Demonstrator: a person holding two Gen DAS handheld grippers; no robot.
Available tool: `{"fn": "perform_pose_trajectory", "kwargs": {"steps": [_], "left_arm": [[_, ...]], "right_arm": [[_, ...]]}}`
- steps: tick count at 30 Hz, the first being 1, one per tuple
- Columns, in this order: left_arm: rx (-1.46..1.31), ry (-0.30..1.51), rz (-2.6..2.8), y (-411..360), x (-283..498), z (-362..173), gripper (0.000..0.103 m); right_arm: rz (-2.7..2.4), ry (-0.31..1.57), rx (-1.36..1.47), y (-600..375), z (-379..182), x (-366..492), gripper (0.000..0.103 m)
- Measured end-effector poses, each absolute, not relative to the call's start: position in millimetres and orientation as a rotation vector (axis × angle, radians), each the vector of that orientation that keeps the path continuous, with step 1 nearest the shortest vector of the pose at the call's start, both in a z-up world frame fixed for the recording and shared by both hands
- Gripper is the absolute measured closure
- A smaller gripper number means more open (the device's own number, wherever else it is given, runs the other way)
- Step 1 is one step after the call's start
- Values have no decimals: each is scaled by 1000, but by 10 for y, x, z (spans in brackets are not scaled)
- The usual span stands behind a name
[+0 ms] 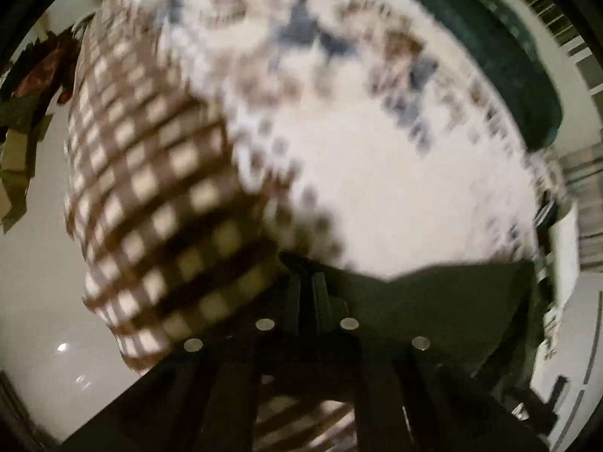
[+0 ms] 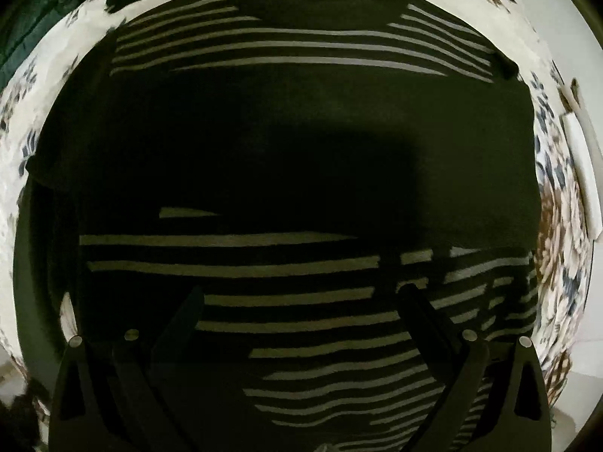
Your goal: Fold small clothes
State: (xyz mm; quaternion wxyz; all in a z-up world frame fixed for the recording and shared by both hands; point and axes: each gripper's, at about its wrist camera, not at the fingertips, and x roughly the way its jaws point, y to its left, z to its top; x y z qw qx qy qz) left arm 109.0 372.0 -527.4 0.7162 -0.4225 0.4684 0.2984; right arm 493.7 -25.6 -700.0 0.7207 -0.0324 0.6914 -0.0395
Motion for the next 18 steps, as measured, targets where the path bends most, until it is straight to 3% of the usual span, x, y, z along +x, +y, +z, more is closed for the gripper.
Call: {"fn": "perform_pose_trajectory", "kwargs": {"steps": [5,10,12,14,18], "left_arm": [[-856,911,697,4292,1176,-4874,103],[-938,874,711,4963,1170,-4967,101],[-1042,909,650,5044,1186,-5093,83],[-1104,919,584,4956,1183,-5211,29],[-1198,968,484,4647,1303,-5580,26]], "right_arm": [[-89,1515,-76,-125,-7005,4904,0],[-88,1517,-42,5,-7020,4841,0],[-79,1515,-33,68,-7016,4791,0],[-70,1513,-37,147,-7014,4733,0],[-65,1522,-38,220,-7046,4612,0]]}}
